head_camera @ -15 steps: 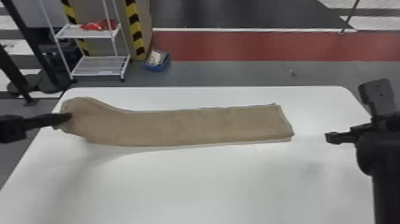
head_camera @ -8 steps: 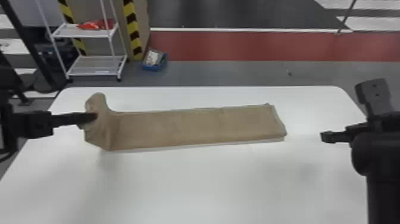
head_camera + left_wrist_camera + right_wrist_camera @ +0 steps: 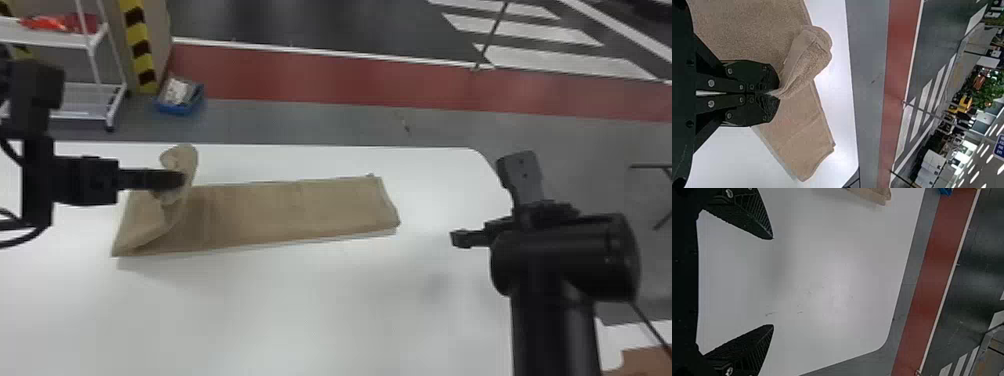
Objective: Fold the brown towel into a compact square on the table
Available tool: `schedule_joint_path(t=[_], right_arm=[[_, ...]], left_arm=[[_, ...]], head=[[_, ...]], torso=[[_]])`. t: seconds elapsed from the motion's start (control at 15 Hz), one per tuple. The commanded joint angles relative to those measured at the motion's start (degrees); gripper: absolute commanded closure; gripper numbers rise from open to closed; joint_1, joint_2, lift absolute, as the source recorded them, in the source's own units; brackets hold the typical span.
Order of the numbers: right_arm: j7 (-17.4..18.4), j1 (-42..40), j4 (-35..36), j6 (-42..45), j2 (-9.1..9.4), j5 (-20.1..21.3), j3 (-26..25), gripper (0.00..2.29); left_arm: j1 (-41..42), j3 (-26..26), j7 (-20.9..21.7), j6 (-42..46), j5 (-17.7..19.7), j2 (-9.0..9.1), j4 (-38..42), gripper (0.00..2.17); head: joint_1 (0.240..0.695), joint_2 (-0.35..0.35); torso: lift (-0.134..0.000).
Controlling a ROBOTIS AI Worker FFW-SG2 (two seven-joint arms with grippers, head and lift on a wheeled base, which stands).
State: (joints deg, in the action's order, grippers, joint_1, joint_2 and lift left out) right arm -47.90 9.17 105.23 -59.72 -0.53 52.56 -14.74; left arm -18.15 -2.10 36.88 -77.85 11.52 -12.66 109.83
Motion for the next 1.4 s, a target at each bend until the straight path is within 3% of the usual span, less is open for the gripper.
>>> schedule_joint_path(t=[0.0,0.07,0.13,0.2,0.4,0.8,1.07,1.13,1.33], right_arm=[[0.00,-0.83,0.15,0.00,0.00,-0.01,-0.12,0.08],[0.00,-1.09,0.32,0.00,-0.09,-0.09,-0.20,0.08],[0.00,-1.09,0.32,0.17,-0.09,-0.09,-0.38,0.08],[0.09,-1.18,0.32,0.17,-0.09,-0.09,-0.47,0.08],[-0.18,-1.18,1.82,-0.18,-0.09,-0.62,-0.29,0.08],[-0.44,-0.30,4.63,-1.94,0.58,-2.11,3.22,0.08],[-0.26,-0.30,6.30,-3.87,0.58,-4.84,8.32,0.08],[-0.18,-0.30,6.74,-4.22,0.58,-5.37,10.34,0.08],[-0.35,-0.03,6.83,-5.98,0.58,-6.33,17.37,0.08]], left_arm=[[-1.45,4.92,-3.48,0.02,0.17,2.38,-0.23,2.09],[-1.45,7.38,-5.94,0.02,0.26,3.34,-0.14,1.90],[-1.19,9.84,-8.67,0.02,0.43,4.05,-0.05,1.15],[-1.10,12.65,-10.34,0.19,0.26,4.57,-0.05,0.02],[-0.31,15.90,-12.01,1.07,-0.09,6.07,-0.14,0.04],[2.50,13.53,-12.01,1.07,-0.09,5.28,2.14,0.07],[7.42,4.74,-9.90,1.77,0.70,0.79,2.76,0.07],[8.92,2.54,-9.20,2.12,1.22,-0.44,2.85,0.07],[12.79,-3.52,-7.96,4.59,3.07,-2.63,3.02,0.07]], head=[[0.695,-0.244],[0.695,-0.256],[0.695,-0.271],[0.695,-0.299],[0.695,-0.348],[0.695,-0.350],[0.695,-0.307],[0.695,-0.249],[0.695,-0.158]], torso=[[-0.128],[-0.128],[-0.128],[-0.128],[-0.128],[-0.128],[-0.128],[-0.128],[-0.128]])
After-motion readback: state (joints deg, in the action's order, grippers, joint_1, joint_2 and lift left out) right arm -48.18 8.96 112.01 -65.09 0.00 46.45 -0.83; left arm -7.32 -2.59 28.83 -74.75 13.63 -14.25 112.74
